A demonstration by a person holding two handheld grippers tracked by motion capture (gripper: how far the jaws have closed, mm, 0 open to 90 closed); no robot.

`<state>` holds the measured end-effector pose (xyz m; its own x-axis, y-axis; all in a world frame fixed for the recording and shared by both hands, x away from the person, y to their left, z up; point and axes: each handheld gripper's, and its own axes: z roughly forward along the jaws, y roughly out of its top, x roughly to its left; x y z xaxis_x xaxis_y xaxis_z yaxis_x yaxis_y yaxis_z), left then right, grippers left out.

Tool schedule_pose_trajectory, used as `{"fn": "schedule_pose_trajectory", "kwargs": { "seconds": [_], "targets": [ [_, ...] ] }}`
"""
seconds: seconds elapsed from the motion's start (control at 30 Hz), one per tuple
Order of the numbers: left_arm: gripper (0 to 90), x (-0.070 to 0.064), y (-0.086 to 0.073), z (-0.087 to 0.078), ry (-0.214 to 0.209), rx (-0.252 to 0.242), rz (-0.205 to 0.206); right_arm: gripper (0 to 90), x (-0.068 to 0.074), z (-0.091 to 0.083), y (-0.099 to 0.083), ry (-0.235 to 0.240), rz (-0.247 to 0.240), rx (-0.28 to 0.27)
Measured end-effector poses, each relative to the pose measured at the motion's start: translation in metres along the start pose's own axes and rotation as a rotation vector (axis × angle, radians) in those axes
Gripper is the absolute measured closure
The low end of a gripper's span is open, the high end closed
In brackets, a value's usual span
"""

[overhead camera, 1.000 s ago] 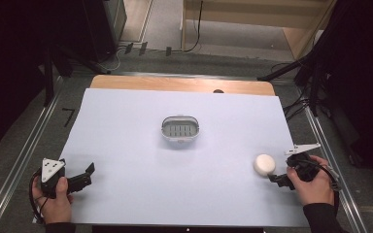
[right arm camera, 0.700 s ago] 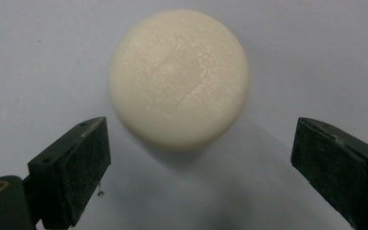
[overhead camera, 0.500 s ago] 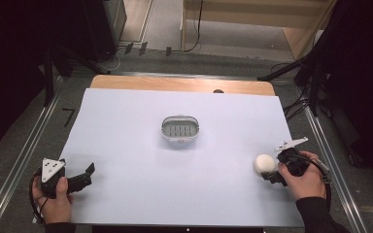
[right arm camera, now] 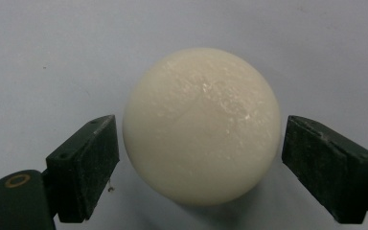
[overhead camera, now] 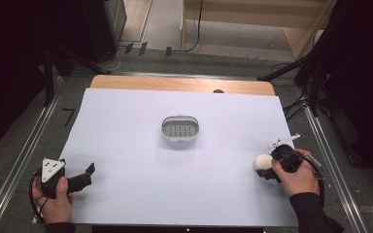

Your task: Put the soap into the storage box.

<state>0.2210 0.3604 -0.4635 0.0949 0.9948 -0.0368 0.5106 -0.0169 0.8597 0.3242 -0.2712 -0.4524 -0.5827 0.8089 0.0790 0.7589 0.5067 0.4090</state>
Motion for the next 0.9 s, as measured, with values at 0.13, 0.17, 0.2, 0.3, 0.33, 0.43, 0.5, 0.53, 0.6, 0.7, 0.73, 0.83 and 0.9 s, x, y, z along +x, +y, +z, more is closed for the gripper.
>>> {"fn": "schedule_pose_trajectory", "kwargs": {
  "seconds": [0.13, 0.17, 0.2, 0.3, 0.33, 0.43, 0.5, 0.53, 0.6, 0.7, 0.73, 0.83, 0.9],
  "targets": [
    [0.2, 0.000, 0.000, 0.000, 0.000, 0.000, 0.000, 13.9, 0.002, 0.003, 0.004, 0.004, 0.002, 0.005],
    [0.2, 0.000, 0.000, 0.000, -0.001, 0.000, 0.000, 14.4, 0.002, 0.004, 0.005, 0.000, 0.002, 0.003],
    [0.1, 0.000, 0.000, 0.000, -0.001, 0.000, 0.000, 14.4, 0.002, 0.004, 0.005, 0.000, 0.002, 0.003],
    [0.1, 0.000, 0.000, 0.000, 0.000, -0.001, 0.000, 20.2, 0.003, 0.006, 0.007, -0.005, 0.012, 0.016],
    [0.1, 0.000, 0.000, 0.000, -0.001, -0.001, 0.001, 21.2, 0.003, 0.007, 0.007, -0.007, 0.012, 0.014],
    [0.1, 0.000, 0.000, 0.000, -0.001, -0.001, 0.000, 24.3, 0.004, 0.008, 0.008, -0.021, 0.013, 0.012],
    [0.1, 0.000, 0.000, 0.000, -0.001, -0.001, 0.000, 24.5, 0.004, 0.008, 0.008, -0.018, 0.020, 0.017],
    [0.1, 0.000, 0.000, 0.000, -0.001, 0.000, 0.001, 24.5, 0.004, 0.008, 0.008, -0.015, 0.021, 0.018],
    [0.1, 0.000, 0.000, 0.000, -0.001, 0.001, 0.004, 24.6, 0.004, 0.007, 0.009, -0.008, 0.027, 0.023],
    [0.2, 0.000, 0.000, 0.000, -0.001, 0.001, 0.004, 24.7, 0.006, 0.008, 0.012, -0.010, 0.019, 0.020],
    [0.1, 0.000, 0.000, 0.000, -0.001, 0.001, 0.005, 24.8, 0.007, 0.009, 0.013, -0.005, 0.025, 0.018],
    [0.2, 0.000, 0.000, 0.000, -0.001, 0.001, 0.004, 24.8, 0.008, 0.009, 0.015, 0.001, 0.016, 0.009],
    [0.1, 0.000, 0.000, 0.000, -0.001, 0.001, 0.004, 24.8, 0.011, 0.009, 0.022, 0.007, 0.011, 0.002]
  ]
}}
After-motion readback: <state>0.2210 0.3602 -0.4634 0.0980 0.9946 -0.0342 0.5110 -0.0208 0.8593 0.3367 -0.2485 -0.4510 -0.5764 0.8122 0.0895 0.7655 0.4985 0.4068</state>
